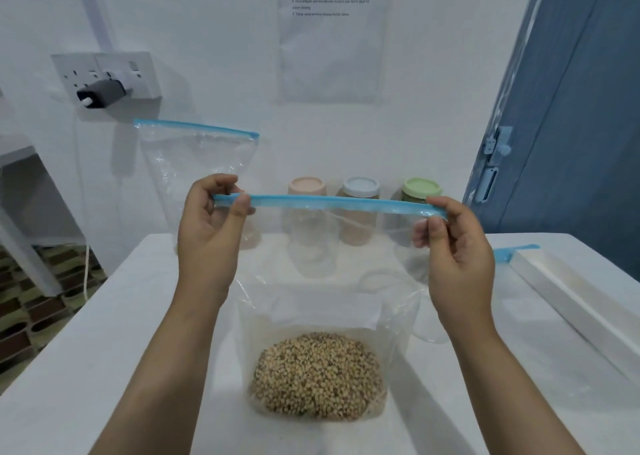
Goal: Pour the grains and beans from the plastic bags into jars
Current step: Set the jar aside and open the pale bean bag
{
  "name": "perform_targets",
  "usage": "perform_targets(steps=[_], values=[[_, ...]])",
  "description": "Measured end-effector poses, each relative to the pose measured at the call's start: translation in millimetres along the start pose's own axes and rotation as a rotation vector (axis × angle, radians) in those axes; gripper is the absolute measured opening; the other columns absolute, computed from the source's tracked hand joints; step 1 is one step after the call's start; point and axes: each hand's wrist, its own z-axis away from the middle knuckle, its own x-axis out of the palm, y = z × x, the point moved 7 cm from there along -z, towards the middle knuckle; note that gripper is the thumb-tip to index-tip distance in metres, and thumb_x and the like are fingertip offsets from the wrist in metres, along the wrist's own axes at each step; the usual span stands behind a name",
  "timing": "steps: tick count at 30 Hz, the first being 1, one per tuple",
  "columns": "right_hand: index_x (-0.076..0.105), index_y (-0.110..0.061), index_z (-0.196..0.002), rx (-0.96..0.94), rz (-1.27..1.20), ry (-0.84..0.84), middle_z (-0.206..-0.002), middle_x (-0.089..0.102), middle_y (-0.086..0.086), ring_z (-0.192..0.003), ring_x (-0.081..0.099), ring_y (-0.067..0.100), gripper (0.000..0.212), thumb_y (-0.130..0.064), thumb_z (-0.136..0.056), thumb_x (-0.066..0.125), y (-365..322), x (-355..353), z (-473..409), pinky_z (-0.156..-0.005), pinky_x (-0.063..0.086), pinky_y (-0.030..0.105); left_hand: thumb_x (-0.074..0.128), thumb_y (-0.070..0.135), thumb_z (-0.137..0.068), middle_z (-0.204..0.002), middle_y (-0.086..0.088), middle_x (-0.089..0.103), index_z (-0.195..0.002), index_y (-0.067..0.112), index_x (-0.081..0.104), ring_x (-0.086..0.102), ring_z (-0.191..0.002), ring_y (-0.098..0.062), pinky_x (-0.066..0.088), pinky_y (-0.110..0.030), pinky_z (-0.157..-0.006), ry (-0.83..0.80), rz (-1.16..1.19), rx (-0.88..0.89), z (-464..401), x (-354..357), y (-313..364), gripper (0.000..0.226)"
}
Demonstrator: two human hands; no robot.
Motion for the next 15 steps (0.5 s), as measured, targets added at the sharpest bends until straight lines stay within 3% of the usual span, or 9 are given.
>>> perform_targets(steps=[5, 11, 15], values=[[0.061, -0.018, -0.117, 0.02, 0.0, 0.029, -0.081, 0.068, -0.011, -0.076, 0.062, 0.007, 0.025, -0.004, -0.104, 0.045, 2, 3, 3, -0.077, 0.051, 0.02, 0.055, 0.012, -0.101, -0.098, 0.016, 0.057, -0.103, 0.028, 0.052, 0.063, -0.084, -0.01, 0.052, -0.036, -0.096, 0.047, -0.021, 0.038, 4, -4, -4, 0.016], [0.062, -0.02, -0.118, 0.041, 0.01, 0.033, -0.082, 0.067, -0.007, -0.077, 0.062, 0.01, 0.025, -0.006, -0.105, 0.045, 4, 3, 2, -0.078, 0.054, 0.027, 0.053, 0.007, -0.1, -0.106, 0.003, 0.058, -0.119, 0.028, 0.055, 0.064, -0.085, -0.009, 0.056, -0.022, -0.081, 0.045, 0.012, -0.039, 17, -7, -22, 0.028], [0.062, -0.017, -0.119, 0.026, -0.009, -0.011, -0.088, 0.067, -0.003, -0.079, 0.064, 0.013, 0.024, -0.006, -0.104, 0.047, -1, 19, 2, -0.08, 0.055, 0.035, 0.055, 0.003, -0.099, -0.094, 0.015, 0.06, -0.121, 0.025, 0.057, 0.061, -0.075, -0.005, 0.056, -0.02, -0.077, 0.142, 0.021, -0.051, 12, -20, -29, 0.031]])
